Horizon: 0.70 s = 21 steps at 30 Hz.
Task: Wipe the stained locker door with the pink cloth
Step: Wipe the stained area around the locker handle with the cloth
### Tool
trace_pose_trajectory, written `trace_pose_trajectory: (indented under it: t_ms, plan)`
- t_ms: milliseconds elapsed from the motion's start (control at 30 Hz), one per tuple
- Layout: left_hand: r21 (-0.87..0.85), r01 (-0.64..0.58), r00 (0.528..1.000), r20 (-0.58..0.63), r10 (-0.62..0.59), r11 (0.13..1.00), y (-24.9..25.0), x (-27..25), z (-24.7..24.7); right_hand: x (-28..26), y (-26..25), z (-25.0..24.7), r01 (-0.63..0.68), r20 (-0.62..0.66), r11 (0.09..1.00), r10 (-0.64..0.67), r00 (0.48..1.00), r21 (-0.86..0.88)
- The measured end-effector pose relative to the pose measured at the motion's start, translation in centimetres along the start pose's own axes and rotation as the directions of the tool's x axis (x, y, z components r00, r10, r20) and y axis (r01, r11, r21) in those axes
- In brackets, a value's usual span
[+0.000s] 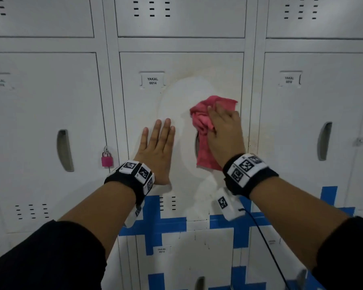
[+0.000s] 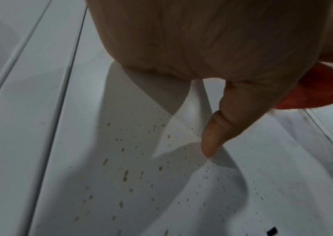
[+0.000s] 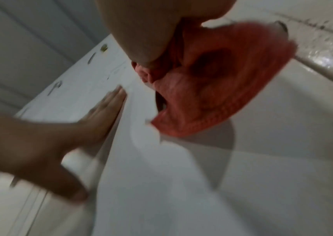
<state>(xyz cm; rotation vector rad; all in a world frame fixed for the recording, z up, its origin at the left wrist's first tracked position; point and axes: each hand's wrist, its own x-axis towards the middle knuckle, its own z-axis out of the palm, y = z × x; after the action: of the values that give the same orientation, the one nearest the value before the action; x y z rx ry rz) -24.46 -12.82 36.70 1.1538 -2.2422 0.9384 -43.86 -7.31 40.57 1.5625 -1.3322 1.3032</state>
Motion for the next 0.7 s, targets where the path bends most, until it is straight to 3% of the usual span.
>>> trace_pose_trajectory:
  t_ms: [100,233,433,567,633,700]
  plan:
    - [0.012,0.005,1.0,-0.021,-0.004,1.0,0.0,0.1,0.4,-2.1,-1.1,1.8,0.184,0.082,0.98,-0.178,0.981,-0.075]
    - [-0.071,0.014,0.996,-0.085,-0.02,0.997,0.3,-0.1,0.0,-6.4,-0.8,3.7,0.406,0.21,0.903,-0.374,0.904,-0.142]
    - [-0.021,-0.017,0.995,0.093,0.019,1.0,-0.4,0.2,-0.3,-10.8,1.1,2.1,0.583,0.387,0.811,-0.52,0.762,-0.059]
    - [-0.007,-0.001,0.994,0.105,0.002,1.0,-0.3,0.1,-0.4,-10.6,3.0,0.4,0.682,0.477,0.73,-0.58,0.66,-0.057]
    - [-0.006,0.002,0.995,0.101,-0.001,1.0,-0.2,0.1,-0.5,-9.6,3.9,-0.4,0.68,0.482,0.732,-0.577,0.659,-0.054]
    - [-0.004,0.003,0.996,0.085,-0.002,1.0,-0.2,0.1,-0.3,-7.6,4.1,-1.0,0.613,0.345,0.789,-0.565,0.749,-0.038]
